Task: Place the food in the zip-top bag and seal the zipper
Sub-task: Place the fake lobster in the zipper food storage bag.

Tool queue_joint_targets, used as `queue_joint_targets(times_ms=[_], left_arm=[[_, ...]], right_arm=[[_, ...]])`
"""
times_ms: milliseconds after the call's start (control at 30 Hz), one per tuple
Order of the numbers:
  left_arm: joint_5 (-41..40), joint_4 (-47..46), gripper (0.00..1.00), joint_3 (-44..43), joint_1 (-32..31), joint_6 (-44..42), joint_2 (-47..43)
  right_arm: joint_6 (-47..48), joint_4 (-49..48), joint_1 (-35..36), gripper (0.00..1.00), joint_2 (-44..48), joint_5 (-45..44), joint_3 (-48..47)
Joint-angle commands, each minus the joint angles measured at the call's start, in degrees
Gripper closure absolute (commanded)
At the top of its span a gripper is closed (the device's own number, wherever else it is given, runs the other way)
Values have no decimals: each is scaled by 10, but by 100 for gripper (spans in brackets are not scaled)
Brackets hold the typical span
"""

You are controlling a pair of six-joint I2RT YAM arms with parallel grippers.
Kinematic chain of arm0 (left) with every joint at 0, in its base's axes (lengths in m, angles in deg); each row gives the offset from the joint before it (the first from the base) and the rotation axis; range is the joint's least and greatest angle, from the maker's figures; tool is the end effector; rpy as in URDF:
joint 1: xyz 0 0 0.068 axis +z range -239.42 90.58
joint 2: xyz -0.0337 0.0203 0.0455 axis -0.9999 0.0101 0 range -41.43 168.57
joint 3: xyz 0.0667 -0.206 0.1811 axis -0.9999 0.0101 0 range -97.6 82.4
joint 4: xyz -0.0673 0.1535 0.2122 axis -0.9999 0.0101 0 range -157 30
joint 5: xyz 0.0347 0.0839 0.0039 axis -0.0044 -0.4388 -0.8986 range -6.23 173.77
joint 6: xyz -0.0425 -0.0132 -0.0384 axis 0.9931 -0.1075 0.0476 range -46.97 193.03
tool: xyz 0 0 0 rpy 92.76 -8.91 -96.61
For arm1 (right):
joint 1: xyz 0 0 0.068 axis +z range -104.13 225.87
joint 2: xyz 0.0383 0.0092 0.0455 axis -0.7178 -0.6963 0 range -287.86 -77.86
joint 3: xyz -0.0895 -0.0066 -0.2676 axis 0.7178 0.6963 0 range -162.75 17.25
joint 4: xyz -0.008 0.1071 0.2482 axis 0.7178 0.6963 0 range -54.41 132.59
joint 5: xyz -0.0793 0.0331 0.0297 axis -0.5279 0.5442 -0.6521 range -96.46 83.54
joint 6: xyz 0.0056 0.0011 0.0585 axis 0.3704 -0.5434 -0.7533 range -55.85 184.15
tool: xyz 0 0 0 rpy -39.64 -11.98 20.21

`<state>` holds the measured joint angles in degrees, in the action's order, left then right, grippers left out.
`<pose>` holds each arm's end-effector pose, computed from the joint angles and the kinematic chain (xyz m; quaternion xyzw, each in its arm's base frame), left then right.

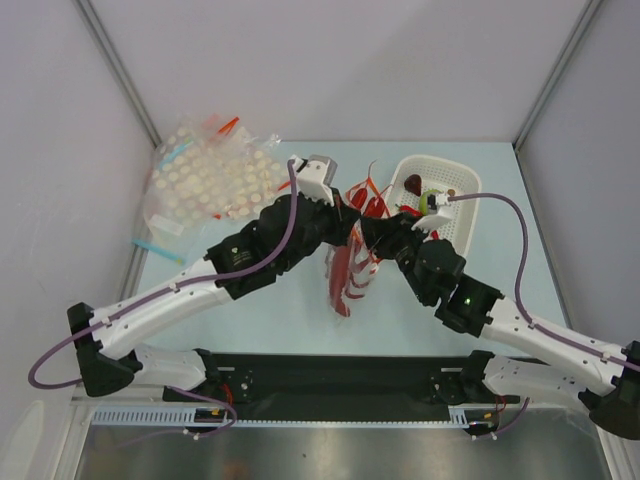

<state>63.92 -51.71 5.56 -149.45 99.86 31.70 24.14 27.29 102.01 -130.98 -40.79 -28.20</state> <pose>0.1637 -0.2546 0.4289 0.1135 0.7625 -0.3311 0.5441 0.1455 0.1737 0.3592 0.1135 0.6947 0.3668 0.6083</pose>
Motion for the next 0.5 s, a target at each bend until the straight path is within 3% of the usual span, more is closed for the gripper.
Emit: queue_joint_targets(times_ms=[0,367,467], left_arm=[[-33,-56,100,22,2,-27,-11],[-1,-85,100,50,-7,-72,-2],[-19,-92,100,69,-7,-71,-10]], right_arm=[[39,-24,2,100,-16,72,-2],[82,-30,-16,100,-37,109,-3],[94,-27,-29,89,-32,123,1]])
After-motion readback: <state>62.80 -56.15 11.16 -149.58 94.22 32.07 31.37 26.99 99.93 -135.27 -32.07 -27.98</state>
